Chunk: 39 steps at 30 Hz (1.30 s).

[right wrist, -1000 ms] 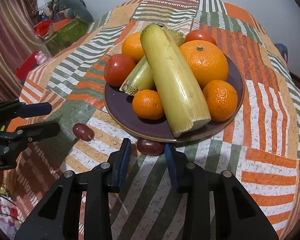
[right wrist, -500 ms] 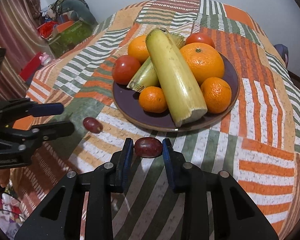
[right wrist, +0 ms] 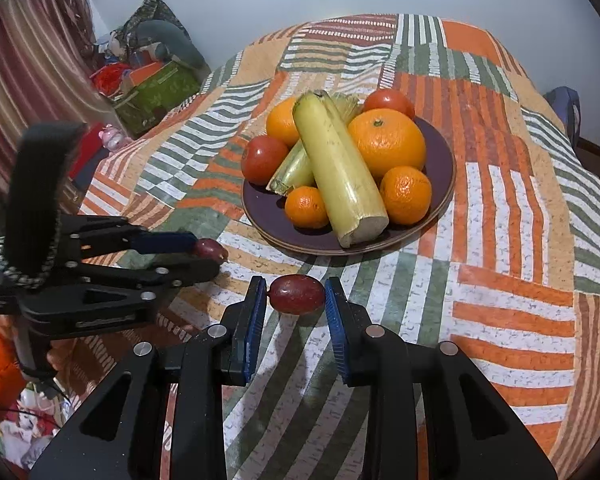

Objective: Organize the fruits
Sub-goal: 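Grasp a small dark red fruit with the right tool while the left tool grasps the other, then lower the right tool's dark red fruit onto the plate while the left tool places its fruit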

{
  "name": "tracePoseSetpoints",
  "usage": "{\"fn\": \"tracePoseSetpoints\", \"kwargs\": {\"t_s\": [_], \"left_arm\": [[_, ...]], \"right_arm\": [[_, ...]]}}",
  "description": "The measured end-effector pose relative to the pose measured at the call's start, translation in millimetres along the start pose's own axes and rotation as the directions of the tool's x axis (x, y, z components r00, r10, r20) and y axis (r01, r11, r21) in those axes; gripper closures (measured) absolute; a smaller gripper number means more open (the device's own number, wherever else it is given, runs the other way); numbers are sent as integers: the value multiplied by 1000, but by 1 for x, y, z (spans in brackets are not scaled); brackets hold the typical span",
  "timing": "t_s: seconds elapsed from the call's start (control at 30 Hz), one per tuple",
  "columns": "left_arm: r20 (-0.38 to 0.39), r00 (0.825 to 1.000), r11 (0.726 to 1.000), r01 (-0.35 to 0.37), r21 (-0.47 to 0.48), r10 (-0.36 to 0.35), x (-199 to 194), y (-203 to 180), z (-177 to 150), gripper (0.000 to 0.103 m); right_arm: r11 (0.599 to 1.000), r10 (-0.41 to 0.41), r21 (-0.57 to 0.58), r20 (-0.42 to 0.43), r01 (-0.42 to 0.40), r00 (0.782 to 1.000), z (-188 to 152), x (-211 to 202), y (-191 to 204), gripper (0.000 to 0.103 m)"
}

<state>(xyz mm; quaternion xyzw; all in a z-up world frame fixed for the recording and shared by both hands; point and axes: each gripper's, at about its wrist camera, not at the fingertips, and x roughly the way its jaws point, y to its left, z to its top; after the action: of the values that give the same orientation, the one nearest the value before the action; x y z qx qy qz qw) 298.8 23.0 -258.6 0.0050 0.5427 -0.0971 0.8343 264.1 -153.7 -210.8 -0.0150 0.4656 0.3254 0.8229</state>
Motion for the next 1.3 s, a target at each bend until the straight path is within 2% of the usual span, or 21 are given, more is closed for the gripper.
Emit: {"fn": "tracePoseSetpoints", "kwargs": {"t_s": [0.1, 0.33, 0.57, 0.93, 1.3], "left_arm": [[6, 1000, 1000, -24, 4, 24, 3, -1, 1, 71], [20, 999, 999, -41, 19, 41, 2, -4, 0, 72], [48, 999, 1000, -21, 5, 20, -13, -4, 2, 72], [139, 990, 1000, 8, 8, -9, -48, -11, 16, 72], [184, 983, 1000, 20, 6, -20, -47, -12, 47, 72]], "right_arm": [[1000, -2, -2, 1, 2, 1000, 0, 2, -1, 76], [1000, -3, 15, -7, 3, 1000, -2, 5, -6, 76], [1000, -16, 7, 9, 16, 1000, 1, 0, -3, 76], [998, -63, -28, 71, 65, 996, 17, -17, -3, 76], [995, -89, -36, 136, 94, 987, 44, -24, -15, 76]]}}
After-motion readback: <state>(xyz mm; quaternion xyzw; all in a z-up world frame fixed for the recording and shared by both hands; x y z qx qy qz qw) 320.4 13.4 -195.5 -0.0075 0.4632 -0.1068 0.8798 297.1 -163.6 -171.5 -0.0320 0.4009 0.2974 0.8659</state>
